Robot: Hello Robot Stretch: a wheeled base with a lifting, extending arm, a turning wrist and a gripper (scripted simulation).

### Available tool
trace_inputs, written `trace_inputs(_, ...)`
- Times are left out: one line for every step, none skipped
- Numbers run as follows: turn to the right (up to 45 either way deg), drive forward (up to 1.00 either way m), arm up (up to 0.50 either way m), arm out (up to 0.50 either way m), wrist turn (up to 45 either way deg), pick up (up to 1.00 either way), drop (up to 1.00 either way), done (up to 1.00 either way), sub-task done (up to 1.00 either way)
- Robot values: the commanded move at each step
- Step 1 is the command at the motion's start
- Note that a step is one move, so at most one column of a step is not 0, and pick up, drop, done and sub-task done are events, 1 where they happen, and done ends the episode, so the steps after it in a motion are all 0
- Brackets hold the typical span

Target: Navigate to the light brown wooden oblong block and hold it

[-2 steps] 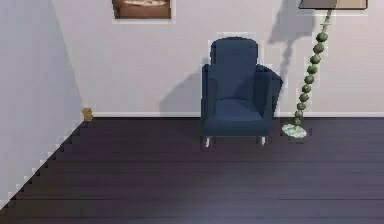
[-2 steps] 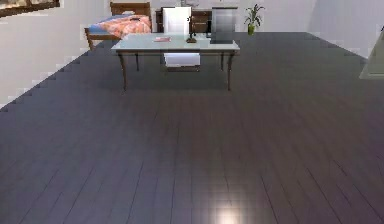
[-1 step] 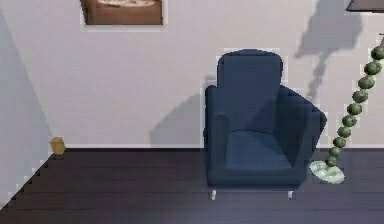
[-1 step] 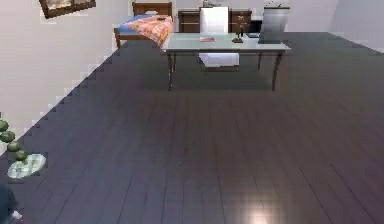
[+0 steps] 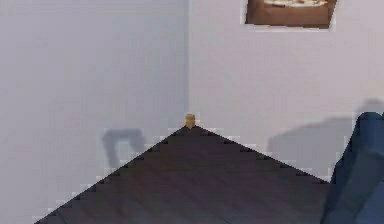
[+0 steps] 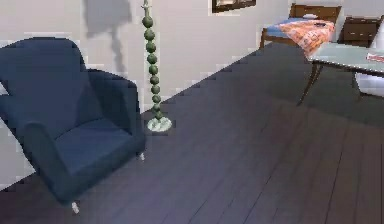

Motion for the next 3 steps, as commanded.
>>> trace_inputs(0.0,1.0,0.0,0.0,0.0,0.0,0.0,0.0,0.0)
trace_inputs(-9.0,0.0,0.0,0.0,0.0,0.0,0.0,0.0,0.0)
trace_inputs(0.0,0.45,0.0,0.0,0.0,0.0,0.0,0.0,0.0)
